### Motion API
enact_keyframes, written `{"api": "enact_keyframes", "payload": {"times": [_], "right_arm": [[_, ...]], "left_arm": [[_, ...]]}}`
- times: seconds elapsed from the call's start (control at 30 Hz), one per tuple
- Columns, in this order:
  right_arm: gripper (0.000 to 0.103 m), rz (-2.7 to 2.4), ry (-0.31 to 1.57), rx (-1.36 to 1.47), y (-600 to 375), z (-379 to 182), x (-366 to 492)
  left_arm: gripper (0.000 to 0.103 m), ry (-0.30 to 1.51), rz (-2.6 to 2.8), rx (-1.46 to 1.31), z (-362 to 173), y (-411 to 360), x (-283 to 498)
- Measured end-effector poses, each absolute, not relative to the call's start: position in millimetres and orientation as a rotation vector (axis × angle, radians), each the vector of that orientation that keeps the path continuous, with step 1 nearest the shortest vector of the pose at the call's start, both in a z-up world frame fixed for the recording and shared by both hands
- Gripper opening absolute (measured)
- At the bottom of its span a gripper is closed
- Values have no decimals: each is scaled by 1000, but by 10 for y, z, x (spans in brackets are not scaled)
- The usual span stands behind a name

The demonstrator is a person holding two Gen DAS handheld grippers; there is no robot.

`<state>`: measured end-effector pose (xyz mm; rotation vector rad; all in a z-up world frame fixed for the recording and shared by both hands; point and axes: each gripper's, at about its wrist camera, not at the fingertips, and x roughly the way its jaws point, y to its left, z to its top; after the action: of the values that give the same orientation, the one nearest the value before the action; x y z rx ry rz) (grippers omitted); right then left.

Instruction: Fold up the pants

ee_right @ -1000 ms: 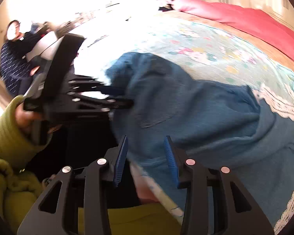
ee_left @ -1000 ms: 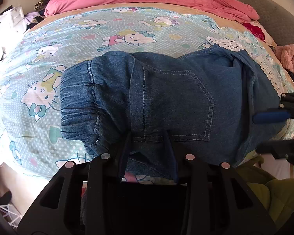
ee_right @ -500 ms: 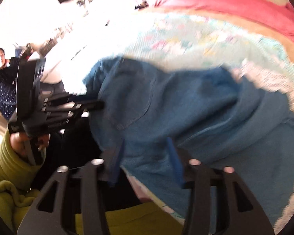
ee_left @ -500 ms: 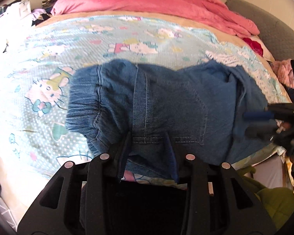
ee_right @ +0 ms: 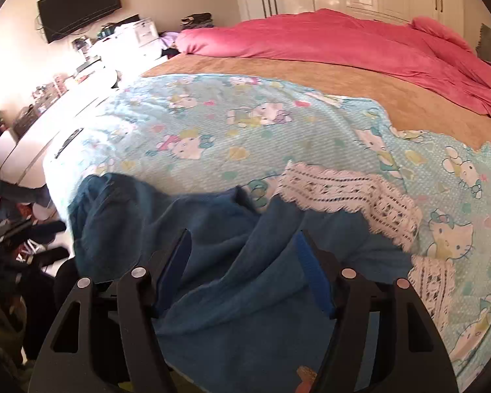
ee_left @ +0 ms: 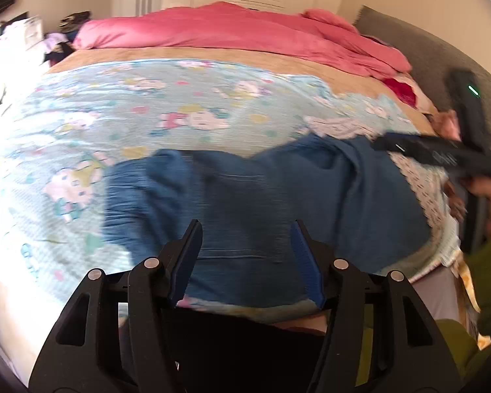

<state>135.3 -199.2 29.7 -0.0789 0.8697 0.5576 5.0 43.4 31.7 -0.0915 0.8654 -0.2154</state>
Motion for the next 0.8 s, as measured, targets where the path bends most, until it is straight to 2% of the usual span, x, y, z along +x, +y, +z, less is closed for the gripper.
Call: {"api": "enact_keyframes", "payload": {"times": [0.27, 0.67, 0.7, 0.73, 0.8], "right_arm": [[65, 511, 910, -108, -1907, 209, 1965], [64, 405, 1015, -303, -1449, -351, 2611], [57, 396, 1014, -310, -1477, -385, 2634], [38, 388, 1010, -315, -1503, -392, 2644], [24, 396, 998, -305, -1599, -392, 2654]], "left_arm": [[48, 935, -368, -42, 126, -160, 154], [49, 1014, -465, 28, -169, -704, 504], [49, 1021, -466, 34, -195, -726, 526], [51, 1023, -466, 36, -215, -744, 541], [54, 1028, -466, 36, -243, -774, 570]]}}
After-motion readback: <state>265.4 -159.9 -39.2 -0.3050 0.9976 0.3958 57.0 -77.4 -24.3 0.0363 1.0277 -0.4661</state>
